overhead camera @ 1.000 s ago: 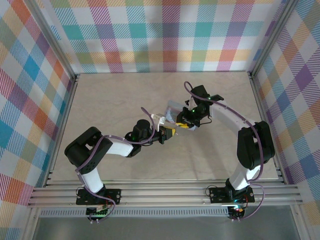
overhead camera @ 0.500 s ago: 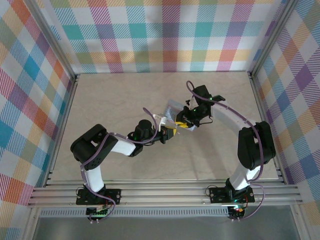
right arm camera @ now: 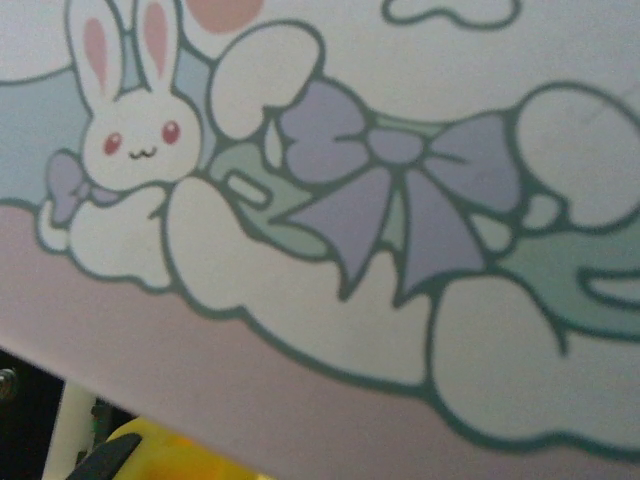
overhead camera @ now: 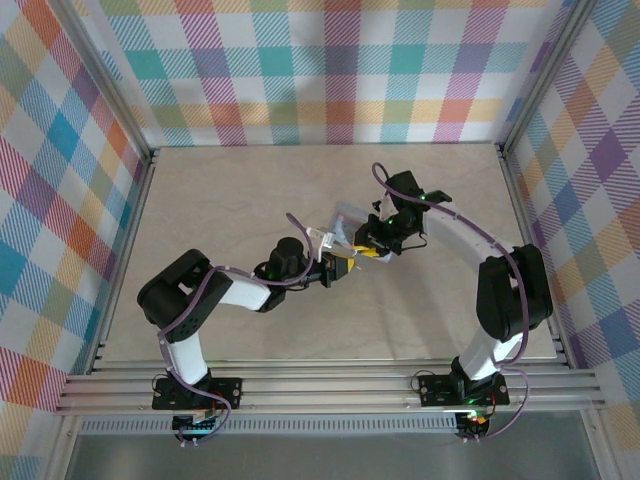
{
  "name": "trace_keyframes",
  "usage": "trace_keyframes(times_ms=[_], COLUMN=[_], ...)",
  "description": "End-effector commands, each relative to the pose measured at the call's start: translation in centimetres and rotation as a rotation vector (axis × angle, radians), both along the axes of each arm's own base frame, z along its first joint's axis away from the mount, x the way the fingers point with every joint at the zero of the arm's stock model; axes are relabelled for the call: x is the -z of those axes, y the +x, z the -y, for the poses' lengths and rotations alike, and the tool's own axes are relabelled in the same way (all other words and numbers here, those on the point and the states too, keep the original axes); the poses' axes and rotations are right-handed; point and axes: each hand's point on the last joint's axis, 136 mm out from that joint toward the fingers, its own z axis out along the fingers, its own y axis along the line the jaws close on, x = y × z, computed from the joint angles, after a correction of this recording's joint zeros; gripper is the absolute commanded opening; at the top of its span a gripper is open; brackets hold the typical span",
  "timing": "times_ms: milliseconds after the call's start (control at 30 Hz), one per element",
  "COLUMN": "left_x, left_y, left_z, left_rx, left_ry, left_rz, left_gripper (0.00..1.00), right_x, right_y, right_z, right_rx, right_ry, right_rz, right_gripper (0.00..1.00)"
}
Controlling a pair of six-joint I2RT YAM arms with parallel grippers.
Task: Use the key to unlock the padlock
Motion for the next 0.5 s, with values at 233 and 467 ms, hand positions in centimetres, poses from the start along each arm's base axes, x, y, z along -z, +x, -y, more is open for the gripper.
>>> trace_keyframes(times_ms=[233, 467], left_x=[-3.4, -4.2], left_y=[2.0, 2.8], left_z=[1.3, 0.5], left_rx=[0.021, 0.021], left_ry=[-0.137, -0.212], left_rz=[-0.006, -0.015], left_gripper=[0.0, 0.0], right_x=[-1.0, 0.4], right_y=[-1.8, -2.1], right_z=[-0.2, 0.1], right_rx=[-0.068, -0.097], right_ry=[0.021, 0.005], right_rz=[0.016, 0.046], right_gripper=[0.0, 0.0])
